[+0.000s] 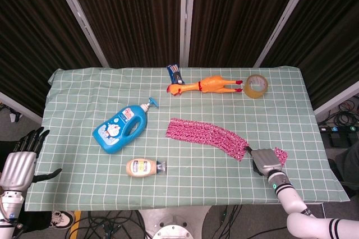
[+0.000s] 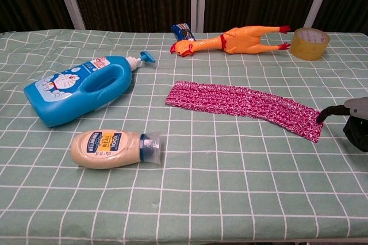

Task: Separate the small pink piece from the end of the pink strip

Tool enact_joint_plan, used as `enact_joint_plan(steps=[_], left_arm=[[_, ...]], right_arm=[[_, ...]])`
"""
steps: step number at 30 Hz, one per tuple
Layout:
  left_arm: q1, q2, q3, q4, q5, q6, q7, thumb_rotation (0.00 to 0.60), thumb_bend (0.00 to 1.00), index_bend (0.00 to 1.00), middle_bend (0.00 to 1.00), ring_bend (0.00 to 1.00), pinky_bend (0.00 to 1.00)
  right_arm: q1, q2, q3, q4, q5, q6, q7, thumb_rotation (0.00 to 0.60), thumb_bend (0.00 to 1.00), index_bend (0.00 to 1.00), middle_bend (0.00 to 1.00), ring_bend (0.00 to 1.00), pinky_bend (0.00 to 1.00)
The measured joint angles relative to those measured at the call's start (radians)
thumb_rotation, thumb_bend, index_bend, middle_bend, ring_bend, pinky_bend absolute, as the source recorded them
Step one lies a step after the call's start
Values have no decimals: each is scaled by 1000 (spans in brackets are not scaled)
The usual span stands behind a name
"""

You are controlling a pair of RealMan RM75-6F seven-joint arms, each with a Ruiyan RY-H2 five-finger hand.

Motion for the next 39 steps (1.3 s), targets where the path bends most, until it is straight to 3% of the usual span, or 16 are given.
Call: enact_joint_plan(steps=[20, 39], left_arm=[[-7, 7, 0, -11, -4, -13, 18, 488, 55, 47, 0, 0, 120], [-10, 11, 0, -8, -20, -27, 27, 487, 54, 47, 0, 0, 120]], right_arm=[[45, -21, 1, 95, 102, -36, -7, 600, 1000, 149, 978, 857, 753], [90, -65, 55, 256, 174, -109, 52, 600, 1000, 149, 978, 857, 753]])
